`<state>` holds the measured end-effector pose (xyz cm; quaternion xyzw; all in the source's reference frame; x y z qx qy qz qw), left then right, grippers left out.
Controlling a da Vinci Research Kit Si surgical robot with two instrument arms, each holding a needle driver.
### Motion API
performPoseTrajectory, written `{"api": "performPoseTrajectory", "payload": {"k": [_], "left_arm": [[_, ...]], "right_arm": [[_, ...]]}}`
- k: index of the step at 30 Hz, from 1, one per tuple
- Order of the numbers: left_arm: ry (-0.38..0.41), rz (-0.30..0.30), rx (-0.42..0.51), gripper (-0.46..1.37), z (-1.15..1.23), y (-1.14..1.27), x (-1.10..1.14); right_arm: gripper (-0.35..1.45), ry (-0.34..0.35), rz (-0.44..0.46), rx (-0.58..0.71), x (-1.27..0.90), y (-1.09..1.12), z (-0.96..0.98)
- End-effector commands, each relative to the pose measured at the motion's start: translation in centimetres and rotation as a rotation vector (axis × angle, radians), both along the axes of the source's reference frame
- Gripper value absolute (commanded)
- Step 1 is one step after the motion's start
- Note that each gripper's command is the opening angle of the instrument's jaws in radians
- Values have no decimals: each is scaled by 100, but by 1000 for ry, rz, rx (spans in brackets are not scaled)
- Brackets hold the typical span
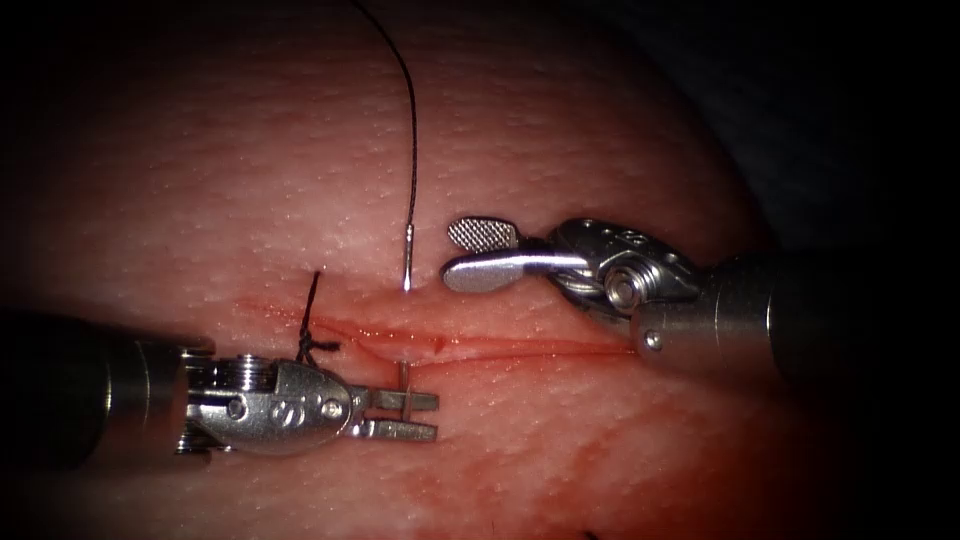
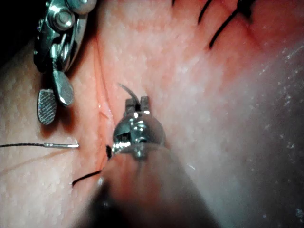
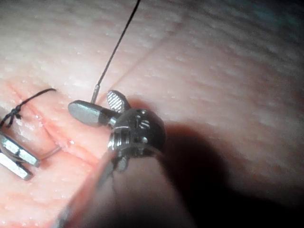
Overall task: Wound Closure
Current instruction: Pull the needle through with the left grasper
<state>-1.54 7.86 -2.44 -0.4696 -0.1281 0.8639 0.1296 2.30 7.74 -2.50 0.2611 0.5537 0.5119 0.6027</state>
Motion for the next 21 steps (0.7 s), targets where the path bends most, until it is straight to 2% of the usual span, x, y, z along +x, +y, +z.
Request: {"api": "performPoseTrajectory", "payload": {"k": [1,21], "left_arm": [[-3,8,5,-35,1,1,0],[-3,8,5,-35,1,1,0]], "right_arm": [[144,11,-5,-2,0,1,0],[144,11,-5,-2,0,1,0]]}}
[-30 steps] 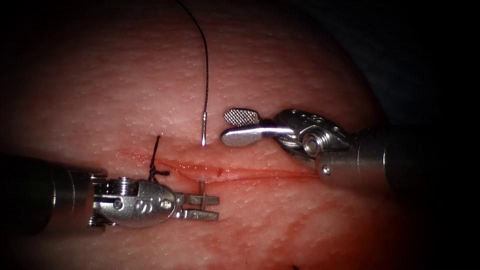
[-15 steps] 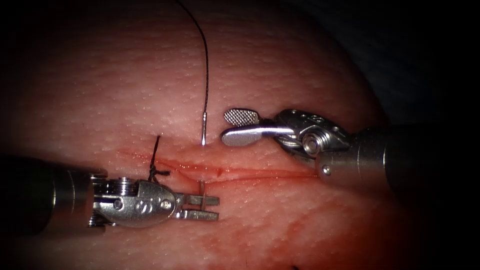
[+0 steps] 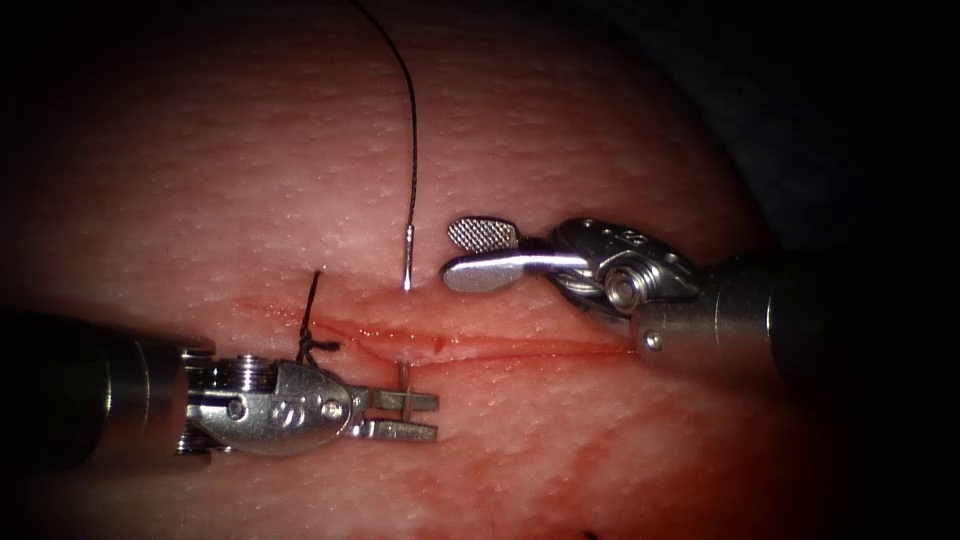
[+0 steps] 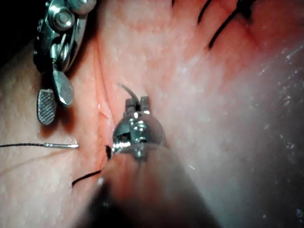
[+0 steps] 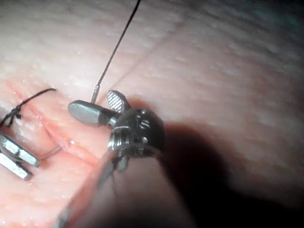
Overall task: Wound Closure
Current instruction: Pull the needle through with the left grasper
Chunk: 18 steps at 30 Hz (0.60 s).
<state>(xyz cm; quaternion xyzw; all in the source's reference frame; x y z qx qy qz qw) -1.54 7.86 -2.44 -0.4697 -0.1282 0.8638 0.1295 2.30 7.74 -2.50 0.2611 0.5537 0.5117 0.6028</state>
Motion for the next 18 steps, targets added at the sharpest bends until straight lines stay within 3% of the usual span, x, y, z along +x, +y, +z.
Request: {"api": "performPoseTrajectory", "payload": {"k": [1,14,16,18], "left_arm": [[-3,8,5,-35,1,1,0],[-3,8,5,-35,1,1,0],[29,-58,57,-29,1,-1,0],[41,-80,62,-23,3,-4,-1]], "right_arm": [[144,11,-5,-2,0,1,0],[144,11,-5,-2,0,1,0],[144,11,-5,-2,0,1,0],[144,11,-5,-2,0,1,0]]}}
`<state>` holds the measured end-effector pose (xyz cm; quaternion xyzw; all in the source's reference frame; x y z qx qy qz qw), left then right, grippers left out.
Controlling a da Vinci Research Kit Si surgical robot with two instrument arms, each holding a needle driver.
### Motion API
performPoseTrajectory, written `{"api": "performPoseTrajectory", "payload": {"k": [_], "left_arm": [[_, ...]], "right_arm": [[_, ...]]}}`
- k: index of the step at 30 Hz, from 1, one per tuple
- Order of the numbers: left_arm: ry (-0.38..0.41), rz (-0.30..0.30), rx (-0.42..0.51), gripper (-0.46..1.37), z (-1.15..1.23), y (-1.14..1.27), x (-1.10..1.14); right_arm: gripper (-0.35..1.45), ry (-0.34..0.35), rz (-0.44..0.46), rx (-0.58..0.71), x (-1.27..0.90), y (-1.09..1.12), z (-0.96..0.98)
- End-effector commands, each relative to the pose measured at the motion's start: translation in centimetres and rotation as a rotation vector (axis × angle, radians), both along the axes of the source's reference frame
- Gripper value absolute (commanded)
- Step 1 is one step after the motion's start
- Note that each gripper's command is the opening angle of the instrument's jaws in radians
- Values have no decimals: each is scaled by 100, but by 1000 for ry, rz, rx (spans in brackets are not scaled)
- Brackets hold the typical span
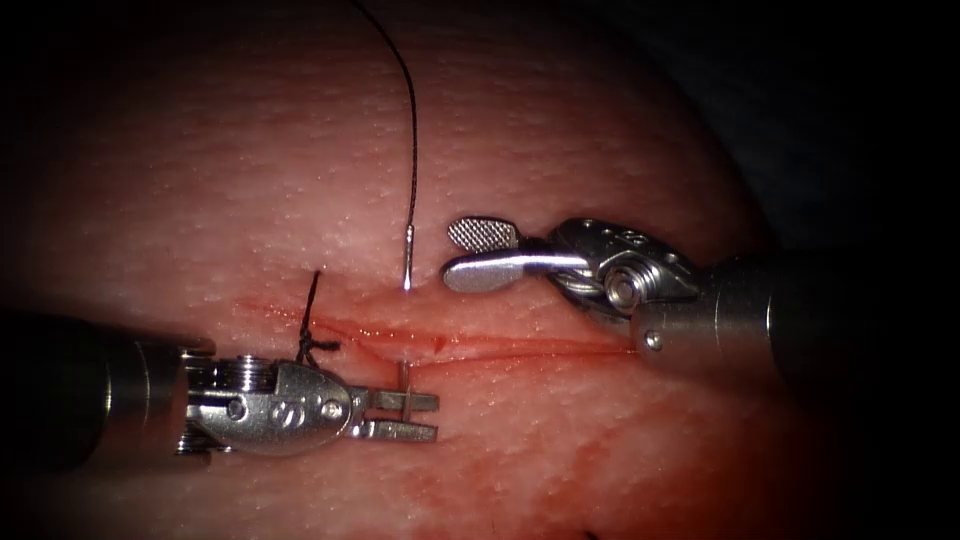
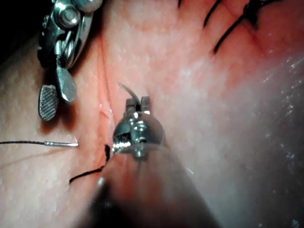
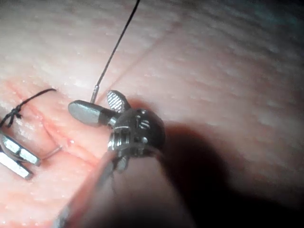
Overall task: Wound Closure
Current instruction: Pull the needle through with the left grasper
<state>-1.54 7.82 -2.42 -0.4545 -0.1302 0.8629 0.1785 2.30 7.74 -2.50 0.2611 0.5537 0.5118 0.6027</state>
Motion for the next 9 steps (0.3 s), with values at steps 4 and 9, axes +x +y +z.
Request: {"api": "performPoseTrajectory", "payload": {"k": [4,9], "left_arm": [[6,-3,6,-21,3,-2,-3],[2,22,-26,-34,2,-2,-4]], "right_arm": [[144,11,-5,-2,0,1,0],[144,11,-5,-2,0,1,0]]}}
